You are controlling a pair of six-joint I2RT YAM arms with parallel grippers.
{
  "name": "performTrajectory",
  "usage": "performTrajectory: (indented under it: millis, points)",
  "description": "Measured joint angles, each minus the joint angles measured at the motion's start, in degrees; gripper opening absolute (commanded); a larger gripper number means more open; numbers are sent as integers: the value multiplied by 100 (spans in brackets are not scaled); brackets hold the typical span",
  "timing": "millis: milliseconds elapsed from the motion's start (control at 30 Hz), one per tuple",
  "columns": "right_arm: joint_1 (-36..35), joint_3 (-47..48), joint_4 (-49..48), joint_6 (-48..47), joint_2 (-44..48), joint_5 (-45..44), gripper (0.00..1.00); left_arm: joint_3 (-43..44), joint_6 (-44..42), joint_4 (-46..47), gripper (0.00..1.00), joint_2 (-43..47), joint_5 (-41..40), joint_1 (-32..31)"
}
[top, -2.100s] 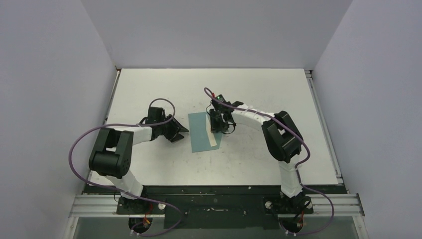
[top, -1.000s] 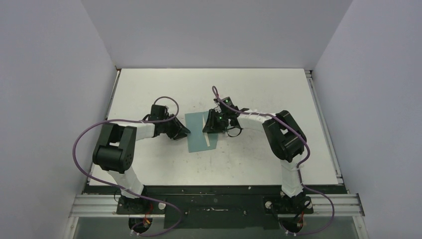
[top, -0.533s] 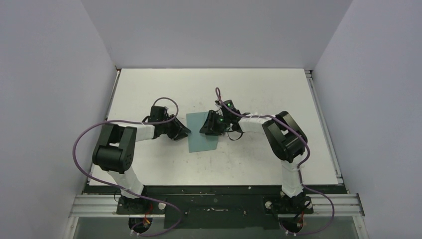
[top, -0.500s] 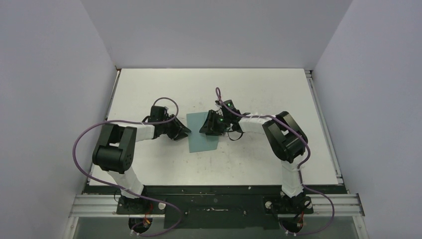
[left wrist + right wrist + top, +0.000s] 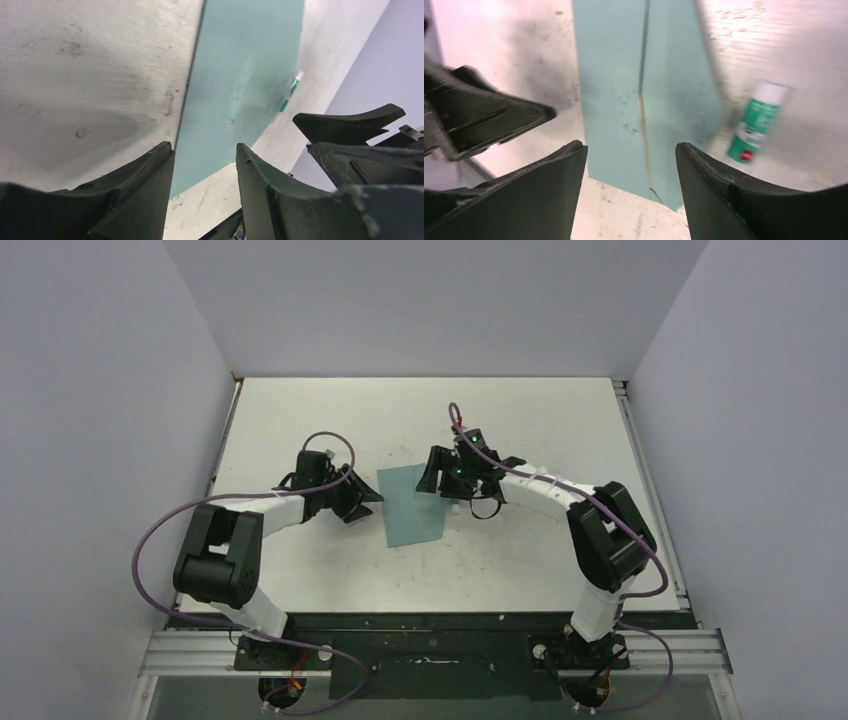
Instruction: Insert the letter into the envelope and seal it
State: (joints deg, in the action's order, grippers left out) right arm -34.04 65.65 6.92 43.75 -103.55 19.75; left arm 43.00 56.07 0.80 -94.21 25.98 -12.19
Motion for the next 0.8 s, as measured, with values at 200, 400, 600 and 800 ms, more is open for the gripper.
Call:
performTrajectory:
  millis: [200,400,600,800]
  points:
    - [0,59,1003,-238,485,-1604,73,0,-304,-365,58,708,-212,70]
    - [-48,356,1740,-452,205,-2618,71,2,-603,-791,65,1156,-649,240]
    - [-361,1005,2138,-691,-479,-3051,61,11,-737,-973,67,1257,-822,391]
    - [-575,1209,2557,-719,-710,-3375,48,11,-772,-1038,67,1303,-822,516]
